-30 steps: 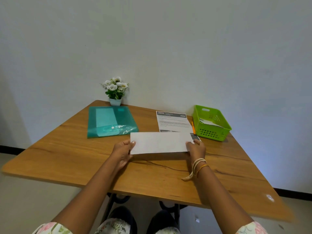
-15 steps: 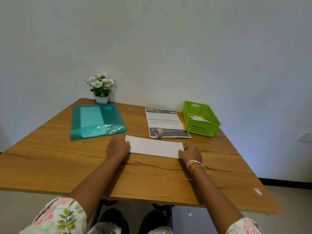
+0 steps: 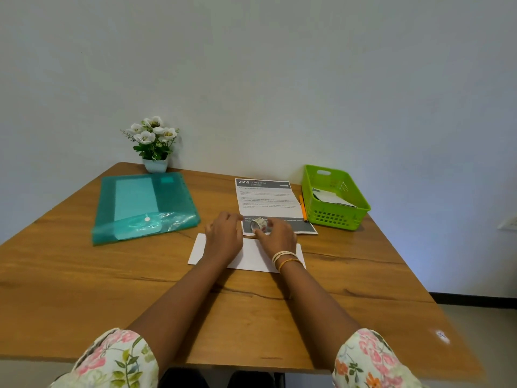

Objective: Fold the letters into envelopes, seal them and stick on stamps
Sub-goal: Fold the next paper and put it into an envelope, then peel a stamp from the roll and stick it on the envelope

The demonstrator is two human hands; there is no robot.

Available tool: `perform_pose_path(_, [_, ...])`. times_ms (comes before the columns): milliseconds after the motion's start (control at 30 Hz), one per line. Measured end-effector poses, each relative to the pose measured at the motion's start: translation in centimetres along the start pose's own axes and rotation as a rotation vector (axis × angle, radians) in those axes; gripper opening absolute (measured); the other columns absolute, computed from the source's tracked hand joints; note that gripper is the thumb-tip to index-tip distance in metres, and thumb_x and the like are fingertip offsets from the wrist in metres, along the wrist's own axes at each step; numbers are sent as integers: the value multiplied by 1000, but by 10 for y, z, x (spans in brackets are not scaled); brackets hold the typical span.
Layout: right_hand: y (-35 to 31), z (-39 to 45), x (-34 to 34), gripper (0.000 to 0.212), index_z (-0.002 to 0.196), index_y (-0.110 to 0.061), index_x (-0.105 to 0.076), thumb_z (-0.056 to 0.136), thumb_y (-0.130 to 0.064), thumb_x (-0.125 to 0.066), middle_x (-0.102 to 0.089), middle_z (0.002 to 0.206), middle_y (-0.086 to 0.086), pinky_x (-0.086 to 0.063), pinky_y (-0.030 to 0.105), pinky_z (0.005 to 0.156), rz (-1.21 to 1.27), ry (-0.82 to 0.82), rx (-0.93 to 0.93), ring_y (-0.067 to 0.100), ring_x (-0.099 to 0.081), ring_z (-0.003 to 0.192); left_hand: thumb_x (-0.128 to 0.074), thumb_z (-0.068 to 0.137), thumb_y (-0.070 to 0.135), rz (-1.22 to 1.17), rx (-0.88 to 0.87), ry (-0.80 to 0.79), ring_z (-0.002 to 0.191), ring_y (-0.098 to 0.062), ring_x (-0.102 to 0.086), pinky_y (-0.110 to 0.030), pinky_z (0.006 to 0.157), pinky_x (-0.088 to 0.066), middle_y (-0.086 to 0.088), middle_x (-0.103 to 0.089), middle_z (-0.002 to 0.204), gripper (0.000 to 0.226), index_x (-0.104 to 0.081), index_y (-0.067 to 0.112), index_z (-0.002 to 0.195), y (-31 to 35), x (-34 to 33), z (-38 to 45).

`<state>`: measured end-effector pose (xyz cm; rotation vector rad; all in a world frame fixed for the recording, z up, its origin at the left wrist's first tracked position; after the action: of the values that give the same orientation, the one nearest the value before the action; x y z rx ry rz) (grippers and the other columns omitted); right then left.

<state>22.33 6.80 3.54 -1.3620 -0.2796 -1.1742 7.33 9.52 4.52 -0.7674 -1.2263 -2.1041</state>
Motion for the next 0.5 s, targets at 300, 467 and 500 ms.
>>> perform_pose_path(300, [-3,6,-5,25,99,-17,-70,76,-10,-72,-66,99,2,-52,36,83,226,38,281,17,-59,94,-51,94,18,-438,-79,-209,126,-17,-48,-52,107,-37,1,-55,135,37,-55,25,131,-5,-30,19])
perform_pose_path(467, [-4,8,-2,26,100,-18,-70,79,-3,-70,-61,96,1,-52,22,75,285,34,388,9,-60,85,-54,93,10,-507,-116,-235,111,-10,-57,-32,96,-47,3,-63,120,30,-60,18,121,-10,-38,15])
perform_pose_path(500, [-4,9,-1,27,101,-19,-70,79,-3,-70,-62,96,-2,-53,21,74,307,27,400,8,-61,84,-55,93,9,-529,-101,-228,107,-10,-59,-27,92,-48,2,-64,116,28,-62,16,118,-12,-37,16])
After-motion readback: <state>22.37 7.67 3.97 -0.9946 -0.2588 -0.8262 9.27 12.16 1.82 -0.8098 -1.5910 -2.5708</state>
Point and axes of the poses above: each hand's wrist, its own z-axis towards the middle knuckle, its own x-axis out of the back of the hand, y = z × x, the point moved 7 cm from there along z, towards the middle knuckle
